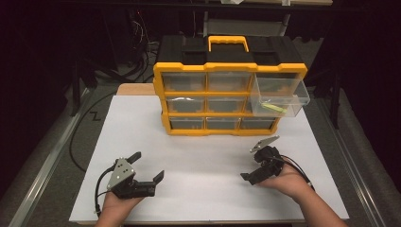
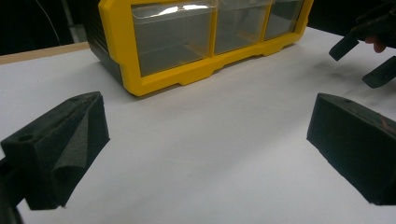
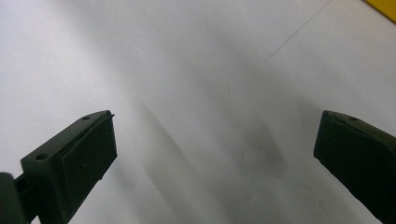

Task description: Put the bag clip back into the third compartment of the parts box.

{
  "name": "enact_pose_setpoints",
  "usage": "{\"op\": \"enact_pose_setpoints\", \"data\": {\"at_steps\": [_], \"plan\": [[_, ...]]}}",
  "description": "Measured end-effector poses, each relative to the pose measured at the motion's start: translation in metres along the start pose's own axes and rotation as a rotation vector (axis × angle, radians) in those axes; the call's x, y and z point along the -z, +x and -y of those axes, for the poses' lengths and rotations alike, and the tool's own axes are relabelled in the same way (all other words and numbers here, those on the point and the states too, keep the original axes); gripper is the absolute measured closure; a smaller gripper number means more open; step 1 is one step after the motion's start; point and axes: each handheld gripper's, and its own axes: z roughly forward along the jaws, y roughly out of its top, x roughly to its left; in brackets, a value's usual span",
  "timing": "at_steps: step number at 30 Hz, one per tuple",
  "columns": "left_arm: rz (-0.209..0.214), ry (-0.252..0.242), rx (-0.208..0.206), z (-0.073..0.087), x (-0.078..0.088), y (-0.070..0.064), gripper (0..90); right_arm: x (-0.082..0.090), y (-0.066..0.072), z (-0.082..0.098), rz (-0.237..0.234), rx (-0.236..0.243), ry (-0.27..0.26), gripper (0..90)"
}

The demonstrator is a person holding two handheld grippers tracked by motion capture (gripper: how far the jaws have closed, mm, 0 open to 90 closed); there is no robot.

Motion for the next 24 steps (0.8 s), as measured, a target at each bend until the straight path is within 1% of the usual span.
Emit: {"op": "enact_pose_setpoints", "data": {"at_steps": [3,4,5,6,7,9,11,12,15,18,19,21,23,24], "plan": [[-0.002,0.0,0.002,0.0,-0.001,0.0,0.4,-0.001,0.001,0.009,-0.011,-0.032,-0.089,0.2],[-0.002,0.0,0.003,0.0,-0.001,0.0,0.3,-0.001,0.0,0.012,-0.015,-0.048,-0.126,0.2],[-0.002,0.0,0.004,0.0,-0.001,0.0,0.4,-0.001,-0.001,0.016,-0.021,-0.075,-0.164,0.1],[0.0,0.001,0.004,0.0,-0.001,0.0,0.3,-0.001,-0.001,0.019,-0.024,-0.087,-0.189,0.2],[0.001,0.002,0.005,0.001,-0.001,0.0,0.4,-0.001,-0.001,0.022,-0.023,-0.101,-0.226,0.1],[0.0,0.006,0.004,0.001,-0.002,0.0,0.4,0.001,-0.001,0.027,-0.025,-0.125,-0.293,0.2],[0.0,0.006,0.008,0.001,-0.002,0.0,0.3,0.005,-0.001,0.033,-0.028,-0.15,-0.377,0.2],[-0.001,0.006,0.009,0.001,-0.003,0.001,0.4,0.007,-0.001,0.035,-0.029,-0.162,-0.409,0.2],[0.002,0.002,0.02,0.002,-0.003,0.002,0.3,0.015,0.0,0.043,-0.017,-0.175,-0.519,0.2],[-0.001,0.001,0.027,0.003,-0.003,0.002,0.4,0.024,0.002,0.051,0.008,-0.173,-0.604,0.2],[-0.002,0.005,0.027,0.003,-0.003,0.002,0.3,0.025,0.002,0.054,0.01,-0.184,-0.631,0.2],[-0.004,0.004,0.03,0.003,-0.003,0.002,0.4,0.026,0.004,0.062,0.003,-0.199,-0.661,0.2],[-0.003,0.004,0.03,0.003,-0.004,0.002,0.3,0.023,0.006,0.067,-0.004,-0.187,-0.651,0.2],[-0.004,0.004,0.032,0.003,-0.005,0.002,0.4,0.022,0.007,0.068,-0.019,-0.177,-0.644,0.2]]}}
